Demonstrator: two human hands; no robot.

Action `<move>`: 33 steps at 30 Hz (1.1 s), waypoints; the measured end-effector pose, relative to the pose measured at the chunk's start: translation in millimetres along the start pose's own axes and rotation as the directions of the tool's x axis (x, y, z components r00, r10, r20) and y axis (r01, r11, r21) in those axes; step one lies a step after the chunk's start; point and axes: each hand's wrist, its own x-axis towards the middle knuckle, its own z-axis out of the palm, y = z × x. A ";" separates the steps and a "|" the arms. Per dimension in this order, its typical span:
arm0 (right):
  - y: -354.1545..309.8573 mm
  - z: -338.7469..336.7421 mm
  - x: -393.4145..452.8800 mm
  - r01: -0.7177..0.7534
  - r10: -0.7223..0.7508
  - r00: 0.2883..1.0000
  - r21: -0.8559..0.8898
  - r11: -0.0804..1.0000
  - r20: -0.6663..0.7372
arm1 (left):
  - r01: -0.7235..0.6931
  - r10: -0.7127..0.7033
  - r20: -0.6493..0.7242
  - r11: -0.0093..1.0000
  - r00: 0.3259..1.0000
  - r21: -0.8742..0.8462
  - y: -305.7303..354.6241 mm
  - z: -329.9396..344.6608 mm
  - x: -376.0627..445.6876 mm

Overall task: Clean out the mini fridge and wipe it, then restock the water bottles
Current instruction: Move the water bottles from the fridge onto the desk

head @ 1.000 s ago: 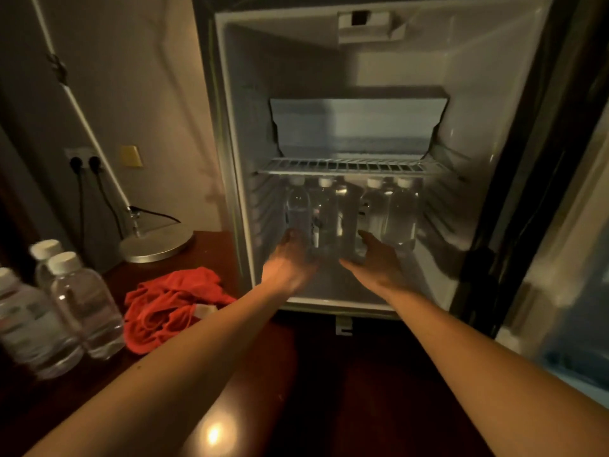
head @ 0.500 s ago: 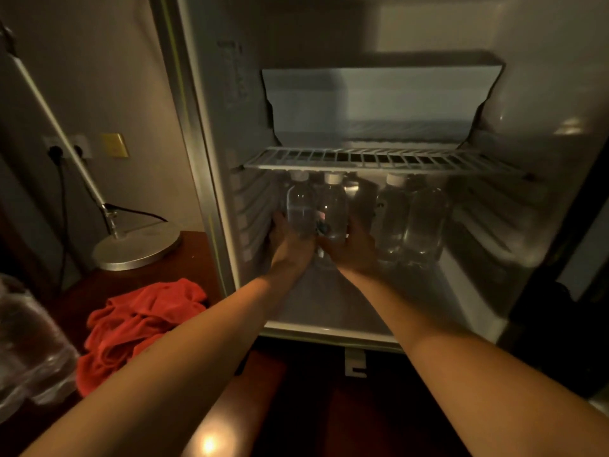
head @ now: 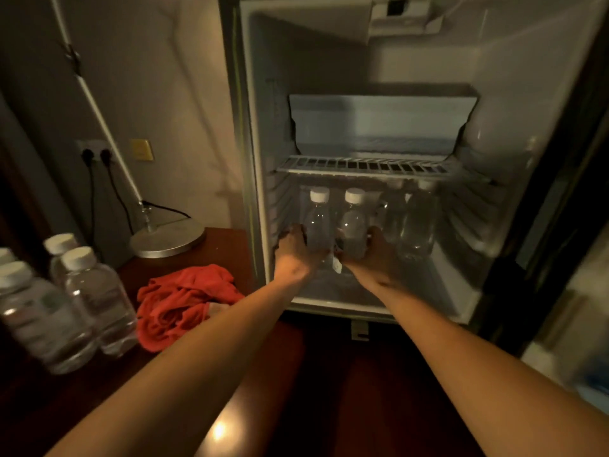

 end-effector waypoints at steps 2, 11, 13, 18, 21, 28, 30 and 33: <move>-4.9 -2.2 -16.6 0.021 -0.022 1.000 0.043 0.999 0.006 | -0.031 0.031 0.023 0.999 0.999 -0.015 -4.1 -16.1 -24.2; -79.0 35.1 -123.5 0.225 -0.234 0.965 0.080 0.971 0.118 | -0.034 0.035 -0.118 0.999 0.992 0.007 -45.7 -135.5 -124.4; -96.8 58.6 -147.8 0.252 -0.271 0.948 0.125 0.960 0.167 | -0.022 0.026 -0.171 1.000 0.985 0.023 -64.2 -166.2 -144.7; -137.3 117.1 -196.7 0.291 -0.333 0.896 0.179 0.940 0.293 | 0.056 -0.026 -0.261 0.992 0.965 0.110 -113.9 -238.8 -184.8; -152.4 153.4 -219.8 0.290 -0.351 0.872 0.219 0.932 0.341 | 0.118 -0.071 -0.306 0.983 0.949 0.139 -143.2 -276.2 -202.8; -184.4 236.1 -261.4 0.278 -0.372 0.808 0.262 0.924 0.457 | 0.233 -0.171 -0.389 0.965 0.905 0.118 -196.9 -339.3 -226.3; -190.5 256.9 -270.3 0.268 -0.372 0.796 0.273 0.924 0.478 | 0.259 -0.185 -0.413 0.957 0.892 0.130 -212.3 -350.8 -229.0; -199.1 282.5 -280.6 0.234 -0.356 0.795 0.294 0.927 0.491 | 0.282 -0.200 -0.432 0.950 0.879 0.135 -232.9 -361.8 -231.5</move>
